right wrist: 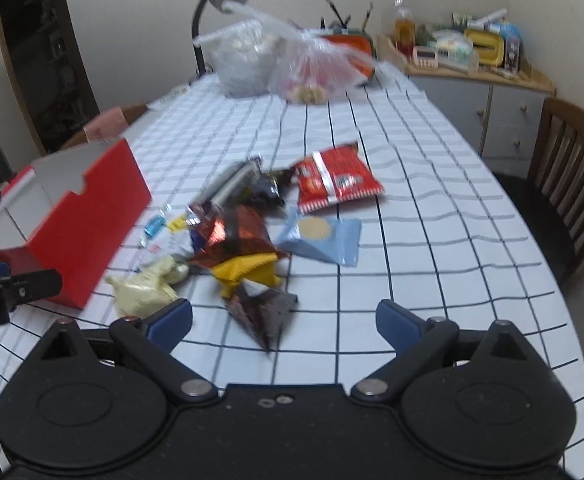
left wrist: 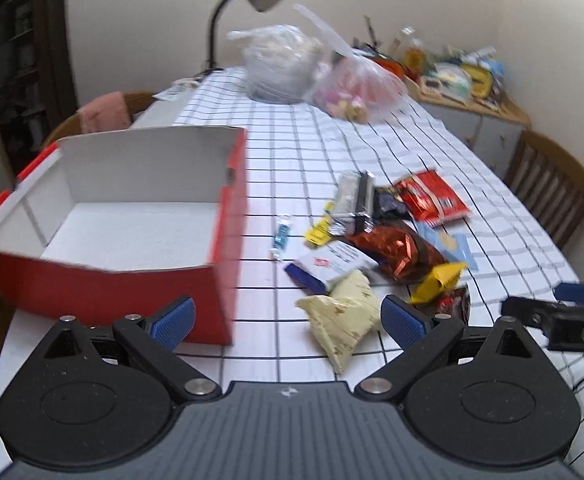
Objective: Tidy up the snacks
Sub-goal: 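Grasp the cream bag with the left tool while the right tool grasps the brown wrapper, then carry the cream bag and brown wrapper with both tools over the red box, then open the left tool dropping the cream bag while the right tool releases the wrapper, then move both tools back to the snack pile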
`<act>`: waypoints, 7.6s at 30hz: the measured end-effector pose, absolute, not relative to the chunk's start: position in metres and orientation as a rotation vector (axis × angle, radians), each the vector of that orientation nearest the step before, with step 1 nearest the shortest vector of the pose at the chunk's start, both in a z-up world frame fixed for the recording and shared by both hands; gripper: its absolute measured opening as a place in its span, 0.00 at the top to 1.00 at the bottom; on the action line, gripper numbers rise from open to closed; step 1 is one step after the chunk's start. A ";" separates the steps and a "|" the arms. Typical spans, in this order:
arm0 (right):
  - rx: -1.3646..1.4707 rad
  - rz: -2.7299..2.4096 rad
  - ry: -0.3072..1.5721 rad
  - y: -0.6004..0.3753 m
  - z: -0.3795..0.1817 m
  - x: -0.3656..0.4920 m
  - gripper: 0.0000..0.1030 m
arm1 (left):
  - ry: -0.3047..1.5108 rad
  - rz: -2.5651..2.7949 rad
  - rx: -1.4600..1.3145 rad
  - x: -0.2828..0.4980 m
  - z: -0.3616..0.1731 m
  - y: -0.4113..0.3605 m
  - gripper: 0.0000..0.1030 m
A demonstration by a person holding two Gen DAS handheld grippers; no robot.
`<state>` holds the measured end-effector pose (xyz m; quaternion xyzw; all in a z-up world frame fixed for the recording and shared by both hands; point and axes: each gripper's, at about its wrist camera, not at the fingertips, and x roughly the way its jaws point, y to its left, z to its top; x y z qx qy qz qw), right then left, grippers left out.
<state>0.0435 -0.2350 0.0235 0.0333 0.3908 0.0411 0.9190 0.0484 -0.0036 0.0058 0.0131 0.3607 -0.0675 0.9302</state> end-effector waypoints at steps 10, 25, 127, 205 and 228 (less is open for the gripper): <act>-0.029 0.178 0.903 -0.229 -0.009 0.072 0.14 | 0.759 -0.312 0.254 0.078 -0.027 -0.046 0.03; -0.107 0.222 0.936 -0.221 -0.032 0.099 0.32 | 0.792 -0.371 0.358 0.104 -0.053 -0.063 0.04; -0.125 0.396 0.611 -0.074 0.089 0.071 0.55 | 0.581 -0.106 0.003 0.063 0.062 0.101 0.61; -0.046 0.469 0.627 -0.027 0.091 0.082 0.01 | 0.617 -0.056 0.063 0.082 0.052 0.149 0.23; -0.032 0.261 0.663 -0.178 0.073 0.062 0.00 | 0.658 -0.273 0.064 0.080 0.032 0.025 0.19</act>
